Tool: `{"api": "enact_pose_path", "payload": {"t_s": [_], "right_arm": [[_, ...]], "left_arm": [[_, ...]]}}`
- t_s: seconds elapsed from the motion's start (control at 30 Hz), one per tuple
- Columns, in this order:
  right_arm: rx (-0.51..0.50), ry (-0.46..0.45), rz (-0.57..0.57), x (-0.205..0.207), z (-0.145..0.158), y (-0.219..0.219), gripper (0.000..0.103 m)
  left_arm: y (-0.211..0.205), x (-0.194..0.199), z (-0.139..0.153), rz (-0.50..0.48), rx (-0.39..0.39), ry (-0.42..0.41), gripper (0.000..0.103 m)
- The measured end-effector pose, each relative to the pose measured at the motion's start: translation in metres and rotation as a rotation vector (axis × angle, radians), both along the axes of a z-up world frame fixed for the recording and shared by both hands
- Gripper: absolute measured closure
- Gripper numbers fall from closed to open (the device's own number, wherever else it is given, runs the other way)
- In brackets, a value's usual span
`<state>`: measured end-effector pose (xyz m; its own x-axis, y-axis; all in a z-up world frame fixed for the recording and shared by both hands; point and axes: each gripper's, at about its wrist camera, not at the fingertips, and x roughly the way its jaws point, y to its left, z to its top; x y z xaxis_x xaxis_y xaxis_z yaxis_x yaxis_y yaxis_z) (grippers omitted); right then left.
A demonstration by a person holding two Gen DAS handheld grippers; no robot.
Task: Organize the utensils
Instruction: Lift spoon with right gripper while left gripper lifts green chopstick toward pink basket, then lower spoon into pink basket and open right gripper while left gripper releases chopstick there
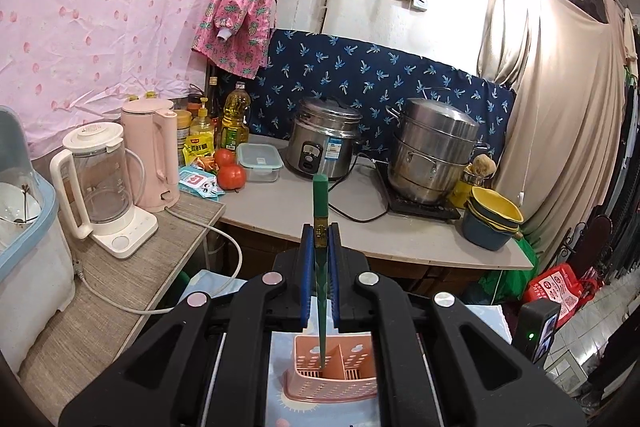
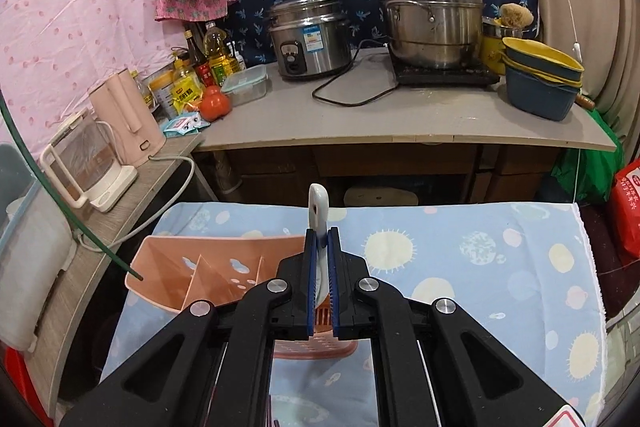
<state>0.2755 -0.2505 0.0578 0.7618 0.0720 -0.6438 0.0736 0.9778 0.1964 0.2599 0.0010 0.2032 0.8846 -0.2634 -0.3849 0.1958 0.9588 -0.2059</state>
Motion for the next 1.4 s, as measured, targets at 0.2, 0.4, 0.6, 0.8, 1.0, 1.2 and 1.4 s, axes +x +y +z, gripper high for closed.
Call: {"api": "enact_pose_path", "payload": {"t_s": [0.2, 0.4, 0.6, 0.8, 1.0, 1.2, 1.4], "right_arm": [[0.006, 0.02, 0.013, 0.005, -0.015, 0.005, 0.097], [0.003, 0.0, -0.018, -0.004, -0.016, 0.004, 0.075], [0.006, -0.036, -0.028, -0.038, -0.003, 0.0, 0.061], [0.013, -0.025, -0.018, -0.092, -0.001, 0.002, 0.058], [-0.019, 0.025, 0.001, -0.154, -0.018, 0.018, 0.056], [-0.023, 0.118, 0.013, -0.207, -0.05, 0.026, 0.056], [-0.021, 0.217, 0.028, -0.249, -0.084, 0.036, 0.056]], "left_arm": [[-0.007, 0.009, -0.023, -0.003, 0.013, 0.045, 0.096], [-0.005, 0.011, -0.057, 0.03, 0.015, 0.11, 0.092], [0.003, -0.007, -0.078, 0.103, 0.048, 0.135, 0.045], [0.008, -0.042, -0.105, 0.081, 0.074, 0.203, 0.045], [0.014, -0.09, -0.141, 0.068, 0.097, 0.285, 0.045], [0.023, -0.139, -0.183, 0.045, 0.113, 0.376, 0.045], [0.029, -0.183, -0.231, 0.027, 0.149, 0.485, 0.045]]}}
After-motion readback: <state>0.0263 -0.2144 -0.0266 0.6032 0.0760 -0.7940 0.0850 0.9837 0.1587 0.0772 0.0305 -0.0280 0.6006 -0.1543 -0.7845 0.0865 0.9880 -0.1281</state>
